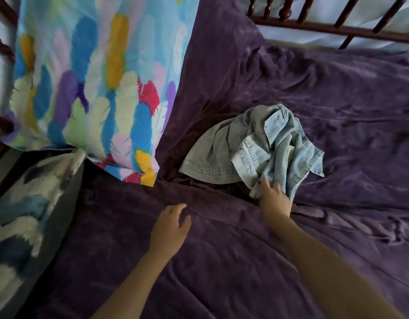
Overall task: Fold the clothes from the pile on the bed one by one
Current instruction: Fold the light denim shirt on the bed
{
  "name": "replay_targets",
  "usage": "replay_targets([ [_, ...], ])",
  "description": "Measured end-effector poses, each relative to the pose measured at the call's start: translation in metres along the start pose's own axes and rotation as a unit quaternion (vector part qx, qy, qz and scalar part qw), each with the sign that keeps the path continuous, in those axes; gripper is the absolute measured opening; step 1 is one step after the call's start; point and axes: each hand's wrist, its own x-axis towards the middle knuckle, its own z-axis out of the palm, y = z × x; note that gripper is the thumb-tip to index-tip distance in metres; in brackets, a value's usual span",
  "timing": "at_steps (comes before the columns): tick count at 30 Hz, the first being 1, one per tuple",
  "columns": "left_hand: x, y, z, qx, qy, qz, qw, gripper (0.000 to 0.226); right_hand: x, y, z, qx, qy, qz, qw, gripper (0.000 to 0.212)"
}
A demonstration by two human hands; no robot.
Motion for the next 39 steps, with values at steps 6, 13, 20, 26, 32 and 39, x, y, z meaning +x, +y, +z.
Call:
replay_targets([
  [6,-0.018,0.018,0.008,-0.010,-0.033,0.014,0.999,0.038,-0.026,0.038,-0.031,0.035,0.032,-0.009,0.999,0.046],
  [13,-0.058,0.048,0.005,0.004,-0.029,0.101,0.994,0.040,-0.112,0.054,-0.062,0.041,0.100,-0.059,0.992,0.045],
  [20,-0.109,0.091,-0.024,0.077,-0.043,0.211,0.973,0.090,-0.206,0.051,-0.163,0.146,0.252,-0.155,0.944,0.038],
  [26,-0.153,0.163,-0.082,-0.048,0.149,0.363,0.918,0.107,-0.298,0.040,-0.257,0.246,0.314,-0.291,0.870,0.030],
  [32,-0.170,0.195,-0.150,-0.042,0.100,0.348,0.931,0.028,-0.353,0.052,-0.300,0.354,0.279,-0.299,0.841,0.039],
  [39,-0.217,0.217,-0.225,-0.217,0.230,0.377,0.870,0.012,-0.373,0.091,-0.319,0.563,0.225,-0.234,0.760,0.028],
])
